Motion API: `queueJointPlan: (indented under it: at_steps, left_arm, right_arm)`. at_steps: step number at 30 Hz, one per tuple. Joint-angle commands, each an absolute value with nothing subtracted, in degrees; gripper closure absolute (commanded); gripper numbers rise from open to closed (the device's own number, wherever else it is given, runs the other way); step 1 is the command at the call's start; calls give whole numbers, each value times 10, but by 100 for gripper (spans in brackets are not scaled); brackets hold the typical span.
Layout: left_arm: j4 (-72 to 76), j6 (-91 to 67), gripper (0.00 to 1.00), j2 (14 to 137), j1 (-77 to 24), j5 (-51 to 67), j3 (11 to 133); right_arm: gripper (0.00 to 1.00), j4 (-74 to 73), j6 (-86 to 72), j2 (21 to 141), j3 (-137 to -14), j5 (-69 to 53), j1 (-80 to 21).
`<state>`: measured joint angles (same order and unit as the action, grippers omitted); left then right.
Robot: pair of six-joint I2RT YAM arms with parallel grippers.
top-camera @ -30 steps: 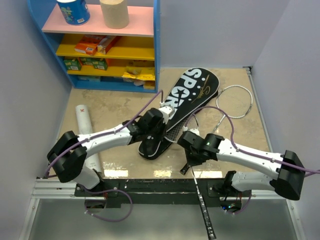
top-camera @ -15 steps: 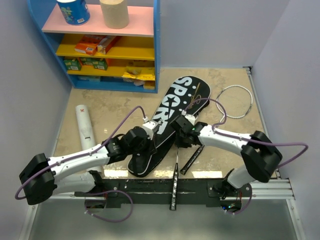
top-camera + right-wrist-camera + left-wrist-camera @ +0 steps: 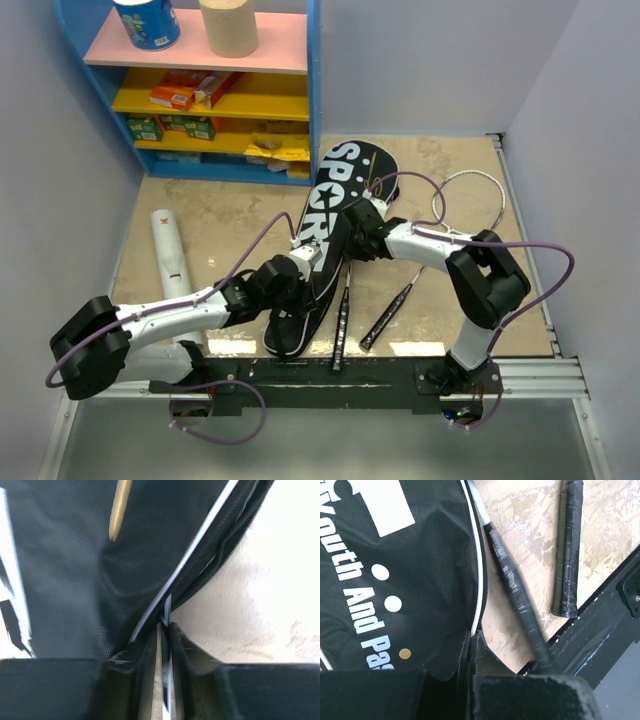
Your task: Pack up the badminton gear
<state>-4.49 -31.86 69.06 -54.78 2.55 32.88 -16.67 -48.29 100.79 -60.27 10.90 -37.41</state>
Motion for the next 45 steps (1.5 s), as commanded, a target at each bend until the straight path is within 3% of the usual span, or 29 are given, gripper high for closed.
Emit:
queueJointPlan:
  at_steps: [1,4,7,24,33,45]
  left_arm:
    - [-9,-325,100,712,-552,65,349]
    - [-10,-322,100,734,-552,58,360]
    - [16,-319,100,758,-552,56,372]
    - [15,-313,100,803,-545,52,433]
    - [16,-313,100,802,-544,54,438]
    - [17,-310,100,790,-543,62,430]
  right_arm:
    - [65,-83,-431,979,-647,113,-370]
    - [55,-99,-416,942,-624,100,-371]
    - [51,-137,-400,897,-602,78,-371]
    - [54,-356,-366,657,-426,28,-376]
    - [55,-348,-402,654,-401,4,-422]
    - [55,-284,-463,735,-370,31,-509]
